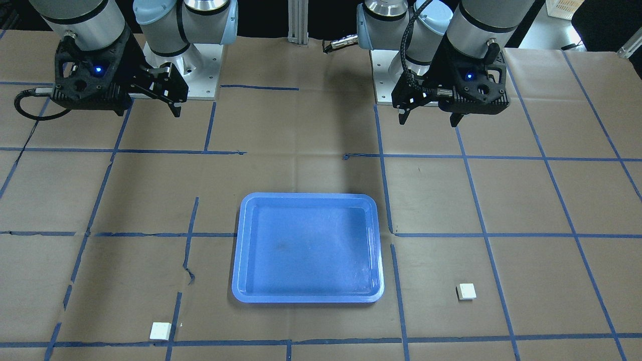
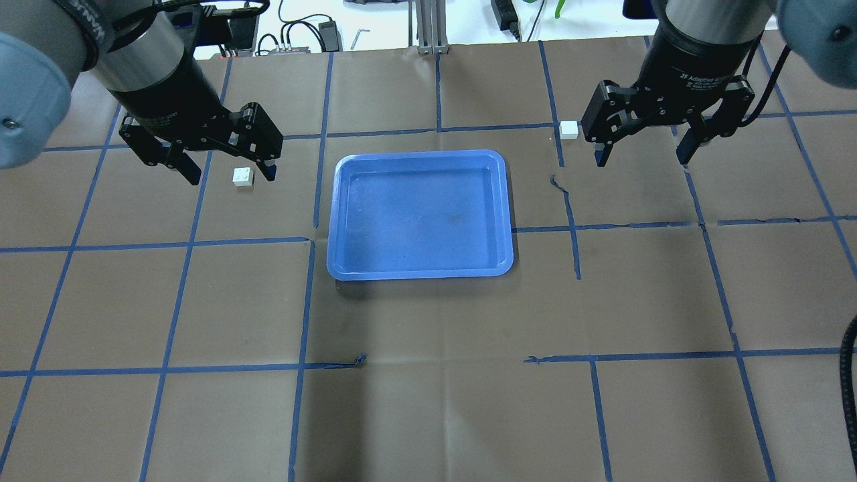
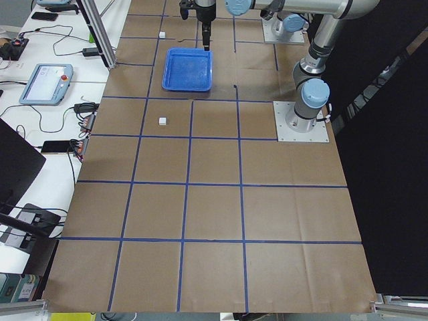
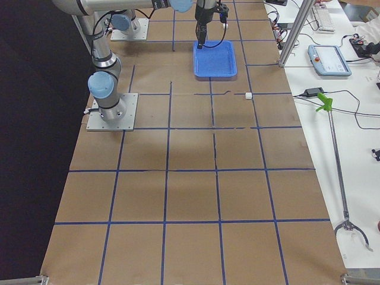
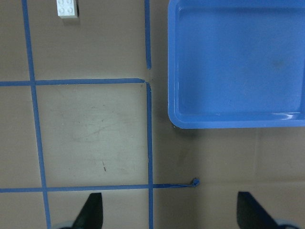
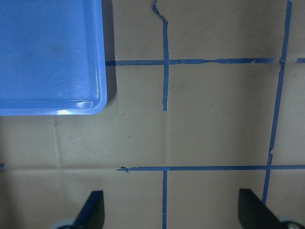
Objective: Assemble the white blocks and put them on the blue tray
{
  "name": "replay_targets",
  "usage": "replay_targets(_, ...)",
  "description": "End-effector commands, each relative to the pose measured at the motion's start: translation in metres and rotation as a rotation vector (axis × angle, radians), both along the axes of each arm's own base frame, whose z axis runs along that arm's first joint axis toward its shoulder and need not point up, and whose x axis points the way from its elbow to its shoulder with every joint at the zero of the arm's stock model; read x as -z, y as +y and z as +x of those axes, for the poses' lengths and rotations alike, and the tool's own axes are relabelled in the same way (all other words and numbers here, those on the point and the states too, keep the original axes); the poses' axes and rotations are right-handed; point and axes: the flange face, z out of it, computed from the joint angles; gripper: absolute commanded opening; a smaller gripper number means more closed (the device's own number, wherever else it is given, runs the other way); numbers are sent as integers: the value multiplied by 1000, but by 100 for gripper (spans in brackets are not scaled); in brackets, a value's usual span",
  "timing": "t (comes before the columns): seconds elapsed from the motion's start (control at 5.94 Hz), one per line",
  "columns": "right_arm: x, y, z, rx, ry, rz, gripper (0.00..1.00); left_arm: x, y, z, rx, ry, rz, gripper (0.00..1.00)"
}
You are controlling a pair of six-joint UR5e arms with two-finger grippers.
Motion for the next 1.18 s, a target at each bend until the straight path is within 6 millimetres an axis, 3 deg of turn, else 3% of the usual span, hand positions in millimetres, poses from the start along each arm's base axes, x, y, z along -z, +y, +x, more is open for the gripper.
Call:
replay_targets(0.0,0,-2,-6,24,2,-7,100,0,-1,0,-1,2,-2,100)
replay_targets(0.34,2,-5,-8,5,-4,-4,100,-1,0,0,0,0,-2,100)
replay_targets(0.67,3,-14,-32,-171,-26,-16,100,1,-2,6,-13,5,-3,100)
replay_targets(0.84,10,-28,-48,-323,-39,-42,100,20,-12,32,-64,-2,45,100)
replay_targets(1.01,18,-41,-54,-522,-50,-61,100,53,-42,70,-98,-72,99,100)
